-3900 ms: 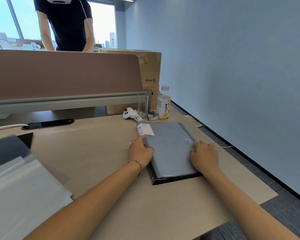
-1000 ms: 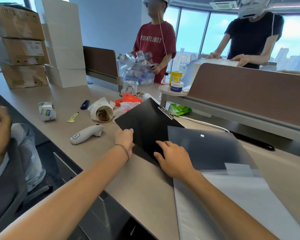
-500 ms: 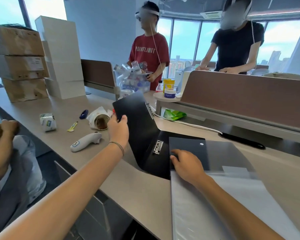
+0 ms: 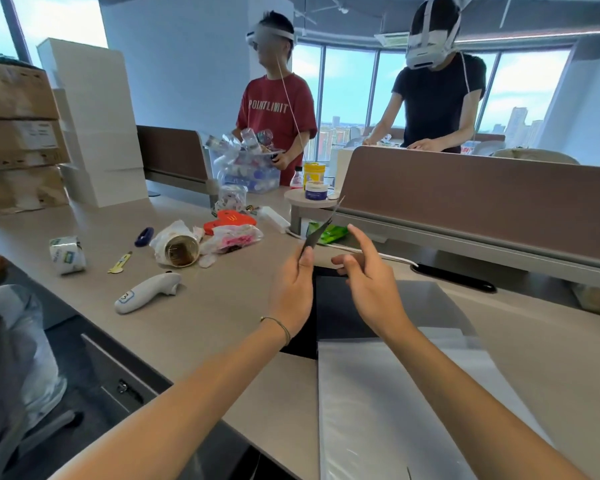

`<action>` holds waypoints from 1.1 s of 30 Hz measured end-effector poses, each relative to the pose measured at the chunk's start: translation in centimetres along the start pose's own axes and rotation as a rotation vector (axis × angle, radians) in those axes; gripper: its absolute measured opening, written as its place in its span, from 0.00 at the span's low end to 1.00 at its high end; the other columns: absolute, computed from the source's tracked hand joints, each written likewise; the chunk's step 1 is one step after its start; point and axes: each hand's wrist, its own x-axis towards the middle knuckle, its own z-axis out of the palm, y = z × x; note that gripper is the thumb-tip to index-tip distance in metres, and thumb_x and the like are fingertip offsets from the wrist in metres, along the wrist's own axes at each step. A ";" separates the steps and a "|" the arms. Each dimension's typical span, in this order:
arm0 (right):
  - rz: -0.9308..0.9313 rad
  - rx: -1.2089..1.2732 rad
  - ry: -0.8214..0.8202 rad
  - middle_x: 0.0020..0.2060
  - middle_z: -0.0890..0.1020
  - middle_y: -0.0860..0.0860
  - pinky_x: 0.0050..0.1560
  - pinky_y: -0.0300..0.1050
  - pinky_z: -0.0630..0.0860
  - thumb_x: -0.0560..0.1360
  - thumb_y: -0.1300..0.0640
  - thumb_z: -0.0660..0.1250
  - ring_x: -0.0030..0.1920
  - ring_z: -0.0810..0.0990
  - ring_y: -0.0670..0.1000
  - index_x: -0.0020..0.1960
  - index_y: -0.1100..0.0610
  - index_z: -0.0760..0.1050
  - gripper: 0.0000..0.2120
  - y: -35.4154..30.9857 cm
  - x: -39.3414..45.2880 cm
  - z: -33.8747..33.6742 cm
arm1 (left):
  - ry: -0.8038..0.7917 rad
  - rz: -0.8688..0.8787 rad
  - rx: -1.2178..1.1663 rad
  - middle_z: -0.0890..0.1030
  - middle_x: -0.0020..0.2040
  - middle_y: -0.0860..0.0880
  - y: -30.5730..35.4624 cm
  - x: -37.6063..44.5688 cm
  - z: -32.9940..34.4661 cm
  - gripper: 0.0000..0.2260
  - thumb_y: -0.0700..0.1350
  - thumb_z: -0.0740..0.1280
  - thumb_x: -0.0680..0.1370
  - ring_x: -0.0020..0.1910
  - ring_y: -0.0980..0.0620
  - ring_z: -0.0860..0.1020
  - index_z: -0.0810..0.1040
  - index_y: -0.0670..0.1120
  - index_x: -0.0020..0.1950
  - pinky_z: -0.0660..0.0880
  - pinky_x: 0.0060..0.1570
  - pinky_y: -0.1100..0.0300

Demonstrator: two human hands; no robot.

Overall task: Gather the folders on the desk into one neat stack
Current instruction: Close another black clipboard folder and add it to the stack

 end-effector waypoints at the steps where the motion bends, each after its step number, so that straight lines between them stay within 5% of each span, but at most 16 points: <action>1: -0.001 0.008 0.001 0.49 0.85 0.44 0.58 0.52 0.78 0.82 0.51 0.57 0.52 0.83 0.46 0.75 0.36 0.61 0.23 0.2 0.0 -0.2 | -0.035 0.025 0.022 0.83 0.60 0.55 -0.3 -0.3 0.6 0.22 0.64 0.54 0.82 0.63 0.53 0.79 0.77 0.56 0.67 0.73 0.67 0.44; 6: -0.037 -0.028 0.095 0.47 0.85 0.45 0.53 0.58 0.80 0.83 0.47 0.53 0.50 0.83 0.49 0.67 0.41 0.74 0.17 1.2 -0.6 -1.7 | -0.132 0.118 0.233 0.80 0.65 0.56 -1.0 -2.6 2.7 0.21 0.58 0.54 0.84 0.64 0.58 0.76 0.73 0.54 0.73 0.74 0.66 0.52; 11: 0.023 -0.133 0.165 0.42 0.85 0.43 0.52 0.51 0.80 0.80 0.52 0.59 0.47 0.83 0.44 0.48 0.50 0.85 0.15 2.5 -1.6 -3.4 | -0.340 0.228 0.571 0.68 0.77 0.52 -2.5 -3.4 2.8 0.28 0.64 0.56 0.81 0.75 0.52 0.67 0.63 0.55 0.79 0.65 0.74 0.50; 15: 0.105 -0.248 0.167 0.38 0.85 0.43 0.45 0.38 0.78 0.75 0.59 0.68 0.42 0.83 0.42 0.44 0.50 0.86 0.08 4.3 -2.2 -4.5 | -0.430 0.242 0.631 0.64 0.80 0.51 -3.9 -2.8 1.0 0.32 0.68 0.51 0.79 0.78 0.53 0.61 0.63 0.54 0.79 0.59 0.77 0.53; 20: 0.243 -0.263 0.136 0.43 0.85 0.44 0.47 0.39 0.77 0.73 0.59 0.70 0.46 0.83 0.45 0.52 0.50 0.85 0.11 6.0 -3.2 -5.0 | -0.086 -0.140 0.630 0.76 0.70 0.47 -6.4 -0.4 -1.9 0.22 0.58 0.54 0.82 0.66 0.44 0.76 0.70 0.52 0.74 0.72 0.67 0.49; 23: 0.288 -0.336 0.062 0.49 0.84 0.45 0.49 0.40 0.75 0.74 0.57 0.69 0.50 0.82 0.46 0.58 0.49 0.83 0.14 7.0 -3.8 -4.8 | -0.145 -0.381 0.808 0.78 0.67 0.43 -7.3 0.3 -3.0 0.23 0.57 0.53 0.82 0.63 0.40 0.77 0.68 0.50 0.74 0.74 0.63 0.47; 27: 0.321 -0.445 -0.030 0.58 0.84 0.47 0.53 0.43 0.78 0.77 0.55 0.67 0.55 0.82 0.50 0.64 0.48 0.80 0.17 8.2 -4.5 -4.7 | -0.212 -0.414 0.965 0.80 0.63 0.44 -7.0 -0.3 -2.2 0.21 0.59 0.55 0.79 0.62 0.40 0.77 0.71 0.53 0.69 0.73 0.62 0.47; 31: 0.340 -0.499 -0.074 0.57 0.85 0.48 0.53 0.46 0.79 0.78 0.53 0.66 0.53 0.82 0.52 0.67 0.47 0.78 0.18 9.3 -4.9 -5.1 | -0.169 -0.474 0.726 0.78 0.64 0.42 -6.5 1.0 -1.5 0.22 0.51 0.63 0.78 0.62 0.41 0.76 0.71 0.49 0.71 0.72 0.60 0.53; 33: 0.345 -0.500 -0.072 0.59 0.84 0.48 0.52 0.45 0.78 0.78 0.53 0.66 0.53 0.82 0.51 0.67 0.47 0.77 0.18 9.6 -5.0 -5.4 | -0.075 -0.541 0.486 0.80 0.61 0.41 -5.8 1.9 -1.4 0.15 0.45 0.66 0.77 0.54 0.42 0.78 0.74 0.46 0.63 0.74 0.54 0.54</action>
